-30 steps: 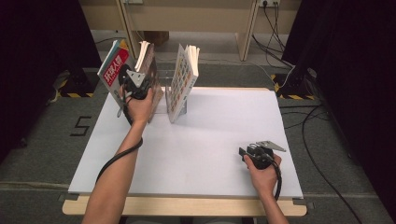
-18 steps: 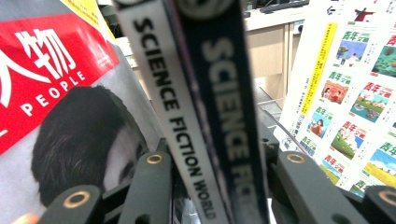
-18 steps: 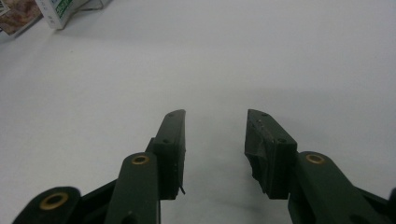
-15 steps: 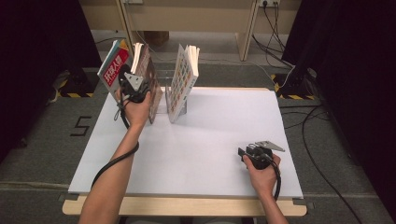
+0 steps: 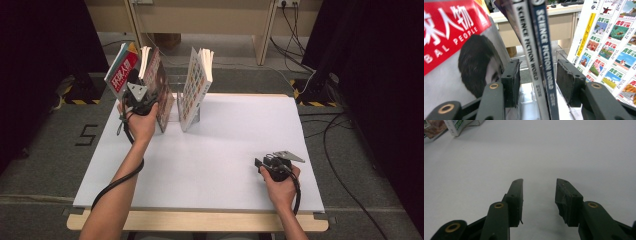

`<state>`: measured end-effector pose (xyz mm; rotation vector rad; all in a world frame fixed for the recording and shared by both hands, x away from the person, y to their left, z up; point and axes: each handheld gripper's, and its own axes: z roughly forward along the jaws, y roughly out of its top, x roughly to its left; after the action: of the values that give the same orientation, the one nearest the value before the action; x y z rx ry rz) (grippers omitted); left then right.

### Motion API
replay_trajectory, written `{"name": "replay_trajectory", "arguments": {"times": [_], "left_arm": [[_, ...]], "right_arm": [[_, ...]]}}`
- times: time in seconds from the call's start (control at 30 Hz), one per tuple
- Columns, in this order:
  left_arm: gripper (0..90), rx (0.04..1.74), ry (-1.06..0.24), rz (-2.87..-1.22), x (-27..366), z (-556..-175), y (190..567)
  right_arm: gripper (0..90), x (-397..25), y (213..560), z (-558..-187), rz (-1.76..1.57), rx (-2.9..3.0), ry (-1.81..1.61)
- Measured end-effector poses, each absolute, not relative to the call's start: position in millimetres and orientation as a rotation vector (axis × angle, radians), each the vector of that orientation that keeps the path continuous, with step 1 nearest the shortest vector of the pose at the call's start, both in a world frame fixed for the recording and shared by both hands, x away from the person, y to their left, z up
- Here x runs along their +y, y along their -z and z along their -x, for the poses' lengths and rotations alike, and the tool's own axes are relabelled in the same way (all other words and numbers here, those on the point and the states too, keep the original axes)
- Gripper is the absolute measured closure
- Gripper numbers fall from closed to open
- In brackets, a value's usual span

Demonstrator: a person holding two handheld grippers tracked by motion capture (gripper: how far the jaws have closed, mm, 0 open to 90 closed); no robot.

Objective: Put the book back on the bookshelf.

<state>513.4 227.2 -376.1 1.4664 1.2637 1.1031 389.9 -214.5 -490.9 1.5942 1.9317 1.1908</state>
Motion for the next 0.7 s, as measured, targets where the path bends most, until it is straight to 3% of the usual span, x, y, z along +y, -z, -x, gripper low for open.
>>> {"name": "replay_trajectory", "arguments": {"times": [0.7], "left_arm": [[49.4,1.294,-0.982,-1.476,235.8,-489.1,373.0]], "right_arm": [[58.4,-213.0,489.0,-388.7,-1.590,1.928,-1.193]]}}
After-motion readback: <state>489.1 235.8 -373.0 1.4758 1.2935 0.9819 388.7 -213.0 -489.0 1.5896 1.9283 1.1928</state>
